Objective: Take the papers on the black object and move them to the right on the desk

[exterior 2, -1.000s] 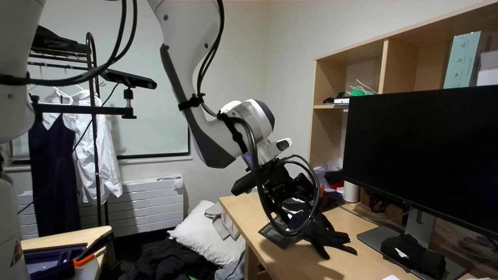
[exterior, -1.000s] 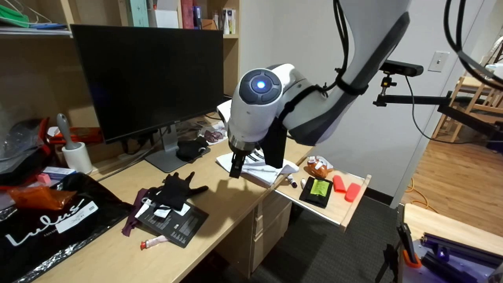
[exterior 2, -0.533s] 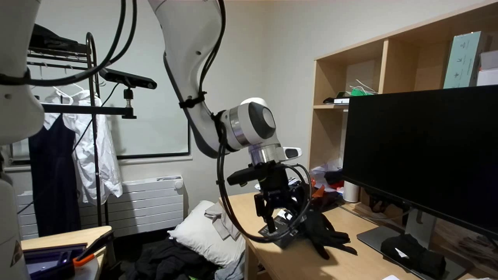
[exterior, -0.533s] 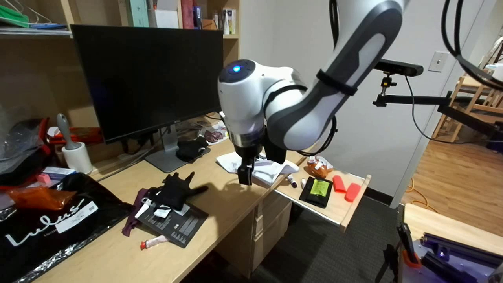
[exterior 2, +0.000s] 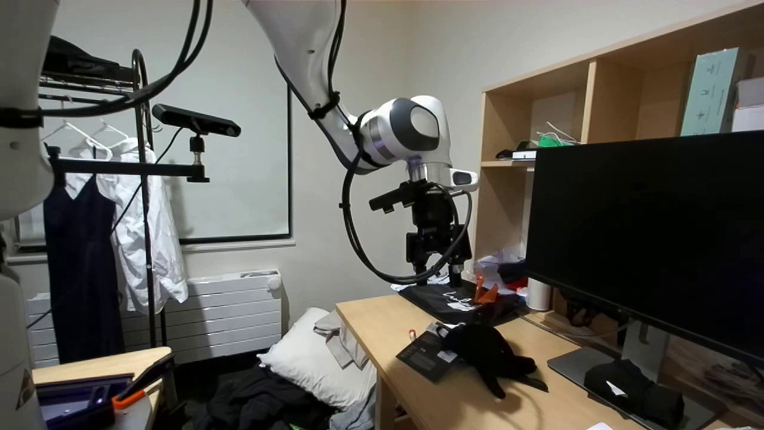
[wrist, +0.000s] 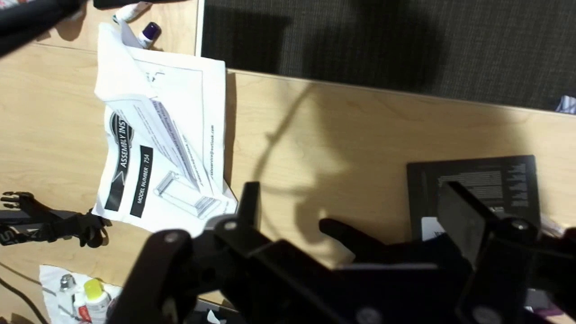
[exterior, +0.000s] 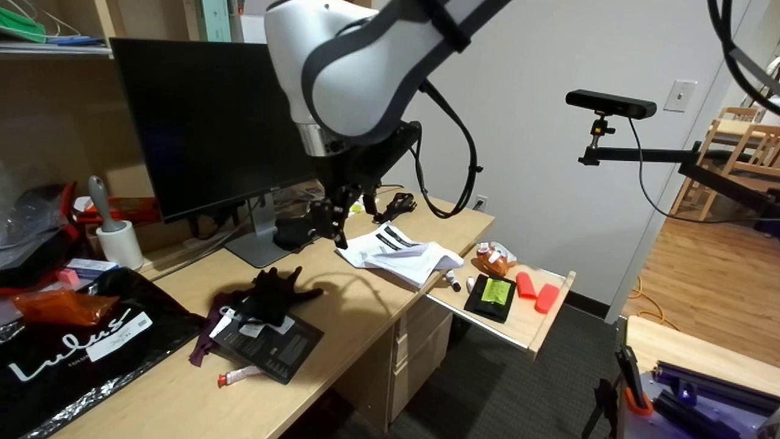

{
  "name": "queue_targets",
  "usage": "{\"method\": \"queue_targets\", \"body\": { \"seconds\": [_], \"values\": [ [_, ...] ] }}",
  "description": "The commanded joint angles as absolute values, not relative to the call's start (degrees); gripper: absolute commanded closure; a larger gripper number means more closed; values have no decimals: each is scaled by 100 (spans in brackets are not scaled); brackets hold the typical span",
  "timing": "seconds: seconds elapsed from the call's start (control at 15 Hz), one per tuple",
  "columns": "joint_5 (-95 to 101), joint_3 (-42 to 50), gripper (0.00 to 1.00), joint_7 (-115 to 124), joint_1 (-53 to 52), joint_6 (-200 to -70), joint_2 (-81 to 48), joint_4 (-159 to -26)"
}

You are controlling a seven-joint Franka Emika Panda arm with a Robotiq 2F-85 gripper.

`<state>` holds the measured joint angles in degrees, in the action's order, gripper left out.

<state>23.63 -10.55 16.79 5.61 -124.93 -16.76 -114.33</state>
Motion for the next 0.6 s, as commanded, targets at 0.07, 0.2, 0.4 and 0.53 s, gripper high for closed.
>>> {"method": "queue_targets", "body": {
  "seconds": [0.07,0.2,0.4,0.53],
  "values": [
    [1741,-594,0,1370,-44,-12791,-1788,-11330],
    [1470,-558,0,1133,-120,-13198,-1861,-11386],
    [1553,-371,0,1335,-342,-13226,-1877,-11379],
    [1542,-348,0,1329,-363,-13316,-1942,-11379]
  ]
}}
